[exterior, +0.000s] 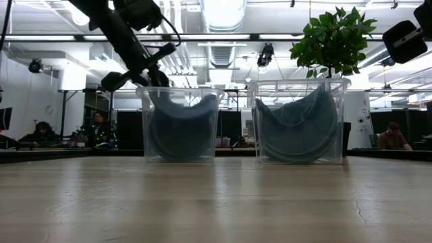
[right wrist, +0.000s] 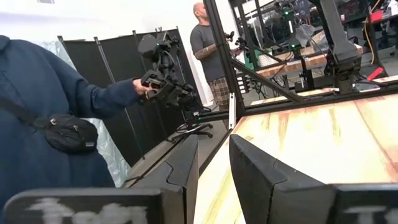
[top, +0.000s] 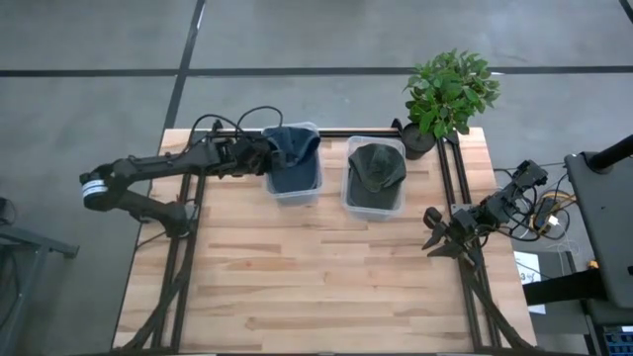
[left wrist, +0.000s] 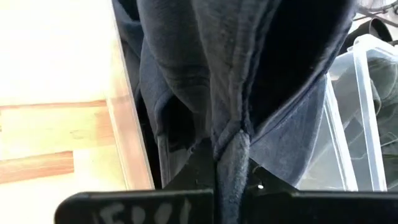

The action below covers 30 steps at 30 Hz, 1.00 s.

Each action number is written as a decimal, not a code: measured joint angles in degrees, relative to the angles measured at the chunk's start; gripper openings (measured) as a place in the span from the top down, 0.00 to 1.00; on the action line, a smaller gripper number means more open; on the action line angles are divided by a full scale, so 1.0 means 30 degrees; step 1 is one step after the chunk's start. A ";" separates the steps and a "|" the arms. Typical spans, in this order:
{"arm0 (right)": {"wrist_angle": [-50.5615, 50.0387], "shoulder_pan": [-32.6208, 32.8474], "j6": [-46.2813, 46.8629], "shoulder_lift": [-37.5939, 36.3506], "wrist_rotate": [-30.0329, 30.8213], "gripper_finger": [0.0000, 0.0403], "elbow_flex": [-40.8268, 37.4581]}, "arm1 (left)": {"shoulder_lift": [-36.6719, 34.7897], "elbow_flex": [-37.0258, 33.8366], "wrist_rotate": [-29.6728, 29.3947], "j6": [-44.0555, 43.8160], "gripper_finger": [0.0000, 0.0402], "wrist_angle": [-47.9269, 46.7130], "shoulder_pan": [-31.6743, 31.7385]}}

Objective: Pick & Place hat
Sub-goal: Put the gray cap into the left transparent bin

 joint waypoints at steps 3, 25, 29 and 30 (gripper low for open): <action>-0.0002 -0.0006 0.0000 0.0006 0.0006 0.79 0.0000 | 0.0023 0.0012 0.0193 0.0342 0.99 0.0024 0.0074; 0.0151 -0.0005 0.0000 0.0000 0.0058 0.79 0.0000 | 0.0831 -0.0098 0.0640 0.0124 0.91 0.0240 0.0067; 0.0173 -0.0001 0.0000 0.0000 0.0058 0.79 0.0000 | 0.0823 -0.0098 0.0640 0.0358 0.91 0.0234 0.0067; 0.0183 -0.0001 0.0000 0.0000 0.0051 0.79 0.0000 | 0.0816 -0.0098 0.0640 0.0439 0.91 0.0240 0.0067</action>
